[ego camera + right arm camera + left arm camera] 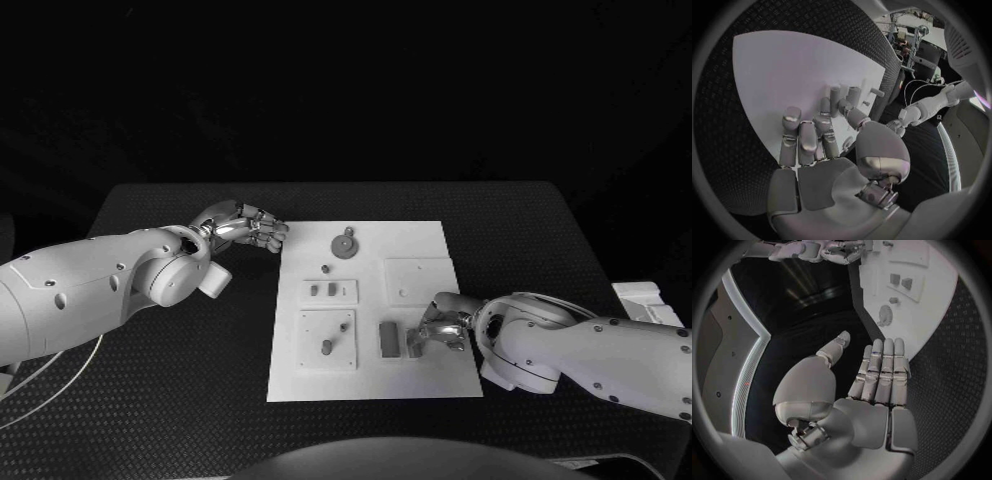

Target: Assemble the parts on the task board

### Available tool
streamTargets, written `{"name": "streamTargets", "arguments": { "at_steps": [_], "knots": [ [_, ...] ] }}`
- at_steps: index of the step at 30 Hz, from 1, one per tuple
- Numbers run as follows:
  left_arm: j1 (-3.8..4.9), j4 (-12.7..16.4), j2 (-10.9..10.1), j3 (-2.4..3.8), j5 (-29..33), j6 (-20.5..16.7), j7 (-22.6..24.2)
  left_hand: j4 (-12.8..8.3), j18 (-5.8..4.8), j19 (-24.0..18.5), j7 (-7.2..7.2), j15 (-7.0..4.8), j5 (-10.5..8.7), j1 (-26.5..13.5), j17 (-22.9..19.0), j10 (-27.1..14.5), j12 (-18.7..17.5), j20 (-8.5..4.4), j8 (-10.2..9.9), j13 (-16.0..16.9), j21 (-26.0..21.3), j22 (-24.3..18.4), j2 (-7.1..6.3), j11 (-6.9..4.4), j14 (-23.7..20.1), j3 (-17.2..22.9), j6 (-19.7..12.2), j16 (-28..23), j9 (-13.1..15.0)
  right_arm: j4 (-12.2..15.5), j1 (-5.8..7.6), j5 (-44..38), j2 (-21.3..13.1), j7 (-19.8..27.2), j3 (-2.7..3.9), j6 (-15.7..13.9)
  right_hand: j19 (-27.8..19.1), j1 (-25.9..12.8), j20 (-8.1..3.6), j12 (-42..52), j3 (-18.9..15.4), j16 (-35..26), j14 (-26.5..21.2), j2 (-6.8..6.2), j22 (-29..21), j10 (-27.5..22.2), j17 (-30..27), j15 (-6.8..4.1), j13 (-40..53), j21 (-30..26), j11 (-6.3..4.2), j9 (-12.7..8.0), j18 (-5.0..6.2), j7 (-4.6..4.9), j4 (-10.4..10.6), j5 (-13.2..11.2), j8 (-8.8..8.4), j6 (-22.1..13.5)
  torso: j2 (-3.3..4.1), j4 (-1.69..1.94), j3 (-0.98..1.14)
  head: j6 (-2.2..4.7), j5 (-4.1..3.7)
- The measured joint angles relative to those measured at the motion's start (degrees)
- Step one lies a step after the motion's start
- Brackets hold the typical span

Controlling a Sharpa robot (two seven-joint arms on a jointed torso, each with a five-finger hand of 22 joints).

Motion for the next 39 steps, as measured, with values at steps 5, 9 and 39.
{"name": "streamTargets", "arguments": {
  "at_steps": [5,9,39],
  "knots": [
    [0.00,0.0,0.0,0.00,0.0,0.0,0.0,0.0,0.00,0.0,0.00,0.00,0.00,0.0,0.0,0.0,0.0,0.00,0.0,0.0,0.0,0.0,0.00,0.00,0.0,0.0,0.0,0.0,0.0,-0.2,-0.09,0.3,0.1,0.1,0.05,0.0,0.2,-0.6,-0.22,-0.3,-0.2,-0.2,0.0,-0.62,-0.1,0.0,-0.1,-0.03,0.2,0.0,0.00,-0.2,0.00,0.01,0.2,0.0,0.17,0.0,0.00,-0.01,0.01,0.00,0.00],
    [0.00,0.0,0.0,0.00,0.0,0.0,0.0,0.0,0.00,0.0,0.00,0.00,0.00,0.0,0.0,0.0,0.0,0.00,0.0,0.0,0.0,0.0,0.00,0.00,0.0,0.0,0.0,0.0,0.0,-0.4,-0.19,0.4,0.2,0.1,0.04,0.0,0.4,-2.7,-0.33,-0.7,0.1,-0.4,0.1,-2.73,-0.4,0.3,-0.4,-0.13,0.4,-0.5,-0.10,-0.5,0.00,0.01,1.4,0.3,0.29,0.0,0.00,-0.02,0.01,-0.02,-0.01],
    [0.00,0.0,0.0,0.00,0.0,0.3,-0.1,0.0,0.00,-0.2,0.00,0.00,0.00,0.0,0.0,0.0,0.0,0.21,0.0,0.0,0.0,0.0,0.00,0.00,0.0,0.0,0.0,0.0,0.0,-0.6,-0.35,0.8,0.2,0.0,-0.06,0.1,0.8,-8.2,-0.66,-1.9,2.4,-1.3,-1.4,-8.82,-0.3,0.2,-1.5,-0.25,1.7,-1.3,0.23,-1.4,0.00,0.53,8.3,0.2,-0.07,-1.0,-0.01,0.00,-0.01,-0.09,-0.08]
  ]
}}
